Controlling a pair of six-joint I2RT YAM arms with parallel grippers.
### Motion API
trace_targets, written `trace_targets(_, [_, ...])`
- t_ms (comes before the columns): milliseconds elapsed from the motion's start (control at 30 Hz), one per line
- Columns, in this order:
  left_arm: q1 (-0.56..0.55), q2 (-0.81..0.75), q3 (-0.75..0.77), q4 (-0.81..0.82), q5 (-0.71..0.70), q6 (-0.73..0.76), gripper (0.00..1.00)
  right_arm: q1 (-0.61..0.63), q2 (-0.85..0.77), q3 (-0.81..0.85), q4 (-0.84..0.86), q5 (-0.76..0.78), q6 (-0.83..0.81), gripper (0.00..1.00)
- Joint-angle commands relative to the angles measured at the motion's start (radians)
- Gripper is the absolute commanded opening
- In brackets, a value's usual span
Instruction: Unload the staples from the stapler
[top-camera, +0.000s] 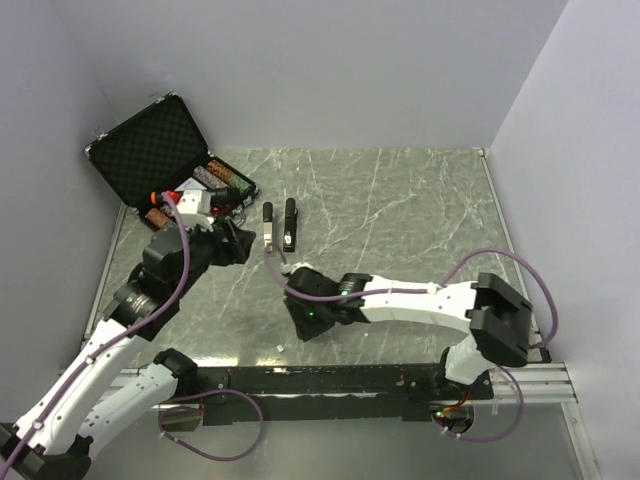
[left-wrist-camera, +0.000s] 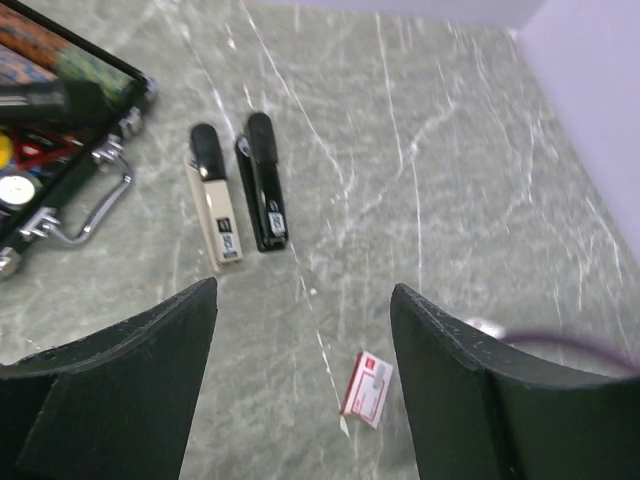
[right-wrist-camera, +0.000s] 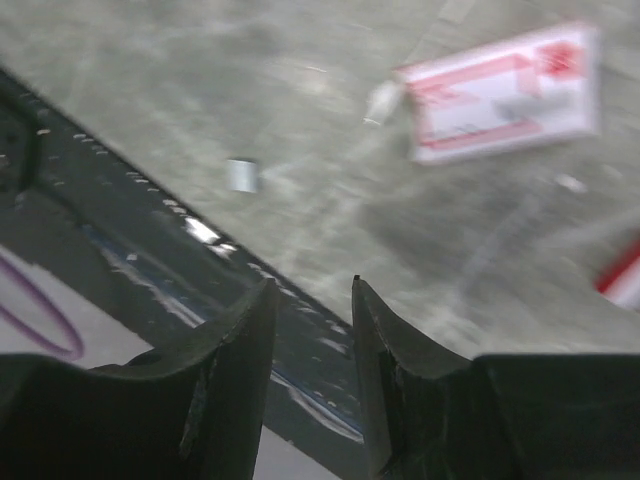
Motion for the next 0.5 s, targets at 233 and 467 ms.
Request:
trace_targets(233, [0.009,-0.138,-0.021,0.037,-0.188,-0.036,0.76,0.119,0.219,0.246,-0.072,0.045,-0.031,0.46])
trace_targets(467, [0.009,-0.254,-0.051,0.048,-0.311,-0.064,0.77,0.139,0.314,0.323,-0.127,0.056,-0.027,0.46])
